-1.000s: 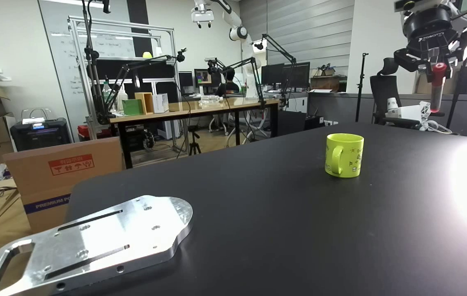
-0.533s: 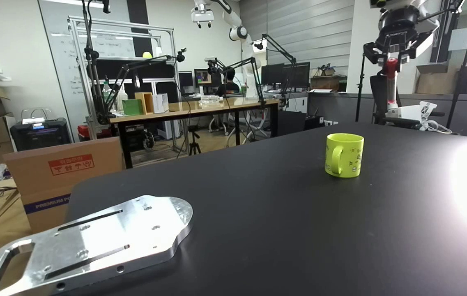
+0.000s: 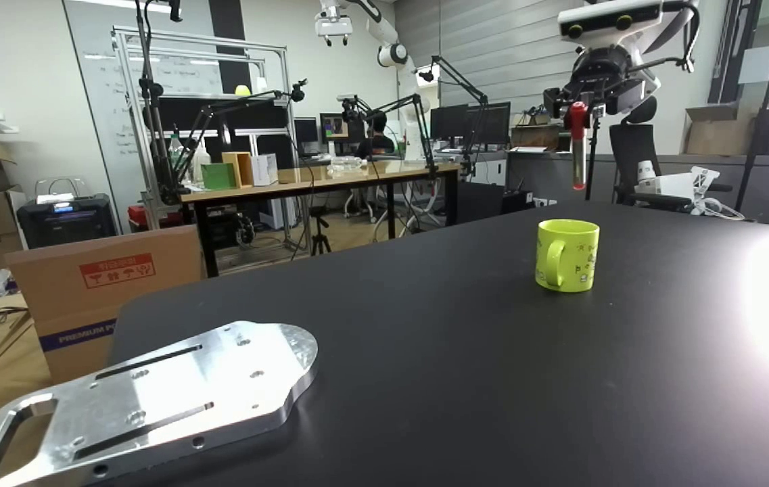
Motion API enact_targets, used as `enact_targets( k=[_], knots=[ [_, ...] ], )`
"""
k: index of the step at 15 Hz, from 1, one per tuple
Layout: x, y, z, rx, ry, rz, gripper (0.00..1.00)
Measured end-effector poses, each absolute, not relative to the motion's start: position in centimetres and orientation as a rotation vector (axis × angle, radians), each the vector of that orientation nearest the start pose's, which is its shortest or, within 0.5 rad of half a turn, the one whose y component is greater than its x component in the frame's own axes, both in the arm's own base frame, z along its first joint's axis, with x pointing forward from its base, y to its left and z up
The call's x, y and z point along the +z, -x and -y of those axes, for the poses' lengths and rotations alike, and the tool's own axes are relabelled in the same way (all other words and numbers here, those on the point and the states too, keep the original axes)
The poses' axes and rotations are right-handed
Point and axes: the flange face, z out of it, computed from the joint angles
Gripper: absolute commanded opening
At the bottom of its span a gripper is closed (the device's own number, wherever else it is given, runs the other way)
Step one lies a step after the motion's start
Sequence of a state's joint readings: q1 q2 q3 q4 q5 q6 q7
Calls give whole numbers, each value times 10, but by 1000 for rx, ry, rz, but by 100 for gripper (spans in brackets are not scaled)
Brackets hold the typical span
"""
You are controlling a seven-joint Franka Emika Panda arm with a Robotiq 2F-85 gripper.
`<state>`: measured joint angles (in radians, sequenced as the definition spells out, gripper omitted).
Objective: Put the marker in the cup
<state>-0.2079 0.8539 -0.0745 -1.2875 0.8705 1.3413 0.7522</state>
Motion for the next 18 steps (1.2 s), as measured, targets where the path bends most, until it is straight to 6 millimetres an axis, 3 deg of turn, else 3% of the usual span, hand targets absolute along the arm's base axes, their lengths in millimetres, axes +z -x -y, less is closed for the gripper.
enact_targets(
  k=[5, 10, 11, 13, 18],
  knots=[
    [177, -668, 68, 1283, 1808, -1255, 6],
    [156, -676, 75, 1262, 1790, -1239, 6],
    [155, -678, 76, 1257, 1792, -1237, 47],
    [153, -680, 77, 1253, 1797, -1231, 53],
    [175, -689, 72, 1222, 1829, -1199, 87]
  ],
)
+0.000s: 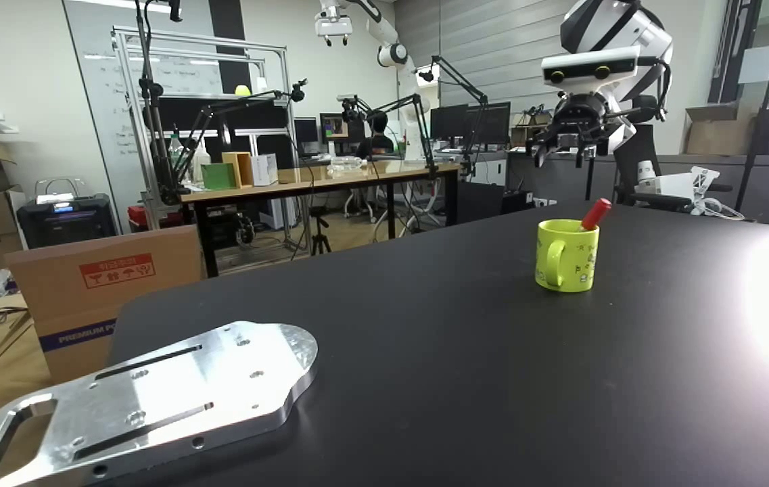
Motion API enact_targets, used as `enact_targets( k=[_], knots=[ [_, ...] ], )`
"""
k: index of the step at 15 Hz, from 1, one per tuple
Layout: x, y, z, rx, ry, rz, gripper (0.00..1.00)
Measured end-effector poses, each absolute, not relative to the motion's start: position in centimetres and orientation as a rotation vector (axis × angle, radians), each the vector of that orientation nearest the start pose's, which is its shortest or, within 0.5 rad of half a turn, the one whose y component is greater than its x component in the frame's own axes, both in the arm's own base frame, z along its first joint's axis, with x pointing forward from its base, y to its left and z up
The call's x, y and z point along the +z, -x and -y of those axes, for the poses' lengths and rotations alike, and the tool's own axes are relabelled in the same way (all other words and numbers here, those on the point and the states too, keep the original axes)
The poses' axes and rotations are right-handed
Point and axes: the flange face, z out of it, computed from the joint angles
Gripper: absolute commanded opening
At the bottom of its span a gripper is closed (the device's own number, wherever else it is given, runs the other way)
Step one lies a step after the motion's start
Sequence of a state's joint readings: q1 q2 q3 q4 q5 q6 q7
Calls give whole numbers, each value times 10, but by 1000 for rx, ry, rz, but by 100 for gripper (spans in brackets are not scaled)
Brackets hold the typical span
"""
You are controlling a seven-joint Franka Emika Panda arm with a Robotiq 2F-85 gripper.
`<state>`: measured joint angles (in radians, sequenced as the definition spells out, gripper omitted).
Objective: Put the marker in the cup
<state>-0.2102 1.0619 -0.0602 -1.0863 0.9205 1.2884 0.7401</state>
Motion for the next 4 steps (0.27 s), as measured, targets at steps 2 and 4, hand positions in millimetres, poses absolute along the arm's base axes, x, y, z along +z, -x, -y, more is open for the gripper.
enact_targets(
  k=[2, 4],
  knots=[
    [195, -692, 71, 1203, 1846, -1179, 76],
    [211, -693, 73, 1188, 1867, -1176, 89]
  ],
)
